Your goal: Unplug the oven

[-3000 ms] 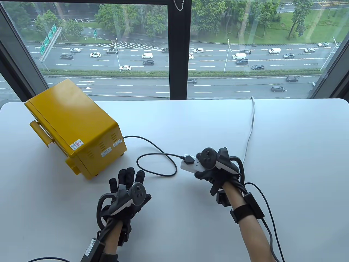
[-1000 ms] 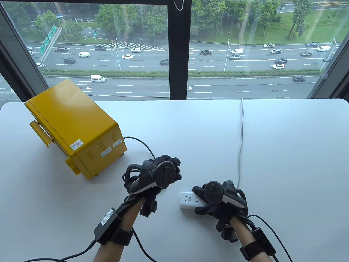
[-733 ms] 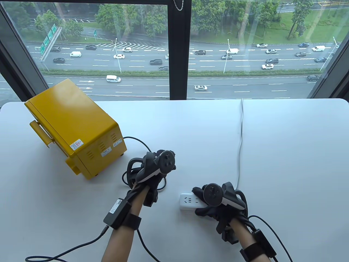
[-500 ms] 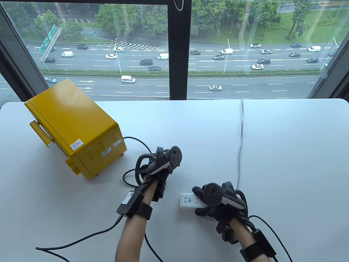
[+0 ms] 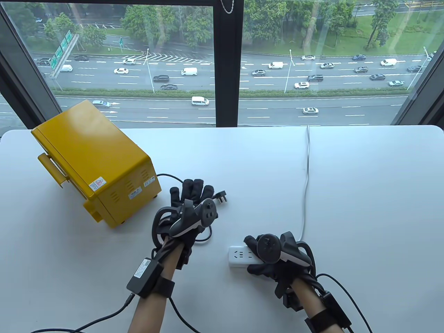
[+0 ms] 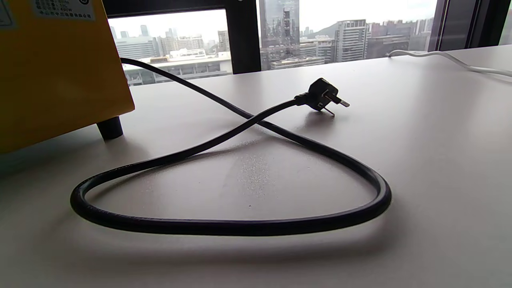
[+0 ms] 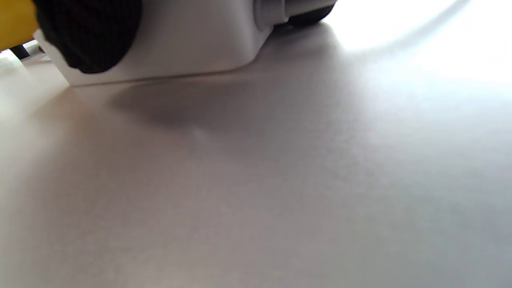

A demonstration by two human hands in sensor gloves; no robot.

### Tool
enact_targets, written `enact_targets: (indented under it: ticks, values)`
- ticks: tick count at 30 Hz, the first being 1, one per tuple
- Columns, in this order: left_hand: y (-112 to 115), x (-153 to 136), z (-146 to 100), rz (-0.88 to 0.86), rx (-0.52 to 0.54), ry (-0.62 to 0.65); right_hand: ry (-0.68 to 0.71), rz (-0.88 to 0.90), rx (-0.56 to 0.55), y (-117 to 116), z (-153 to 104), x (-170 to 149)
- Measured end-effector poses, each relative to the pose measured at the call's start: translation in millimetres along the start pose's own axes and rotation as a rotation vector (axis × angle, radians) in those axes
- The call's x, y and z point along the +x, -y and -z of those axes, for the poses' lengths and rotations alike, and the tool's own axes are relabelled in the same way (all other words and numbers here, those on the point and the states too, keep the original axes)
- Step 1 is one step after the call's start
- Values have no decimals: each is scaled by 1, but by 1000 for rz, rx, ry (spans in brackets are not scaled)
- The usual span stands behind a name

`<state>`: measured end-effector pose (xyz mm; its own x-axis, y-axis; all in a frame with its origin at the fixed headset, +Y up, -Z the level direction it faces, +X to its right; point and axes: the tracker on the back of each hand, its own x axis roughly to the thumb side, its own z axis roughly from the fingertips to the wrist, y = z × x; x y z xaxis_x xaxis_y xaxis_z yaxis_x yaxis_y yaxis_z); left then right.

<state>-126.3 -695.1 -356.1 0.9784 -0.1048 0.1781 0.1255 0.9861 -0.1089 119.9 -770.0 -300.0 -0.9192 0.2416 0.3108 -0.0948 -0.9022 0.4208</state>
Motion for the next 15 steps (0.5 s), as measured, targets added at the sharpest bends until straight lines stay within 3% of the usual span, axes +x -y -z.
enact_targets:
  ticks: [2, 4, 8, 12, 15]
  values:
    - [-2, -10, -15, -3, 5, -10, 26, 9, 25, 6, -5, -1]
    - [-3, -19, -31, -9, 14, -24, 26, 19, -25, 19, -13, -4]
    - [1, -32, -61, 3, 82, -32, -21, 63, -232, 45, -31, -20]
    - [12, -38, -74, -11, 70, -33, -133, 22, -414, 54, -42, -43]
    - [25, -41, -74, -44, 14, -32, -208, 15, -379, 54, -45, -62]
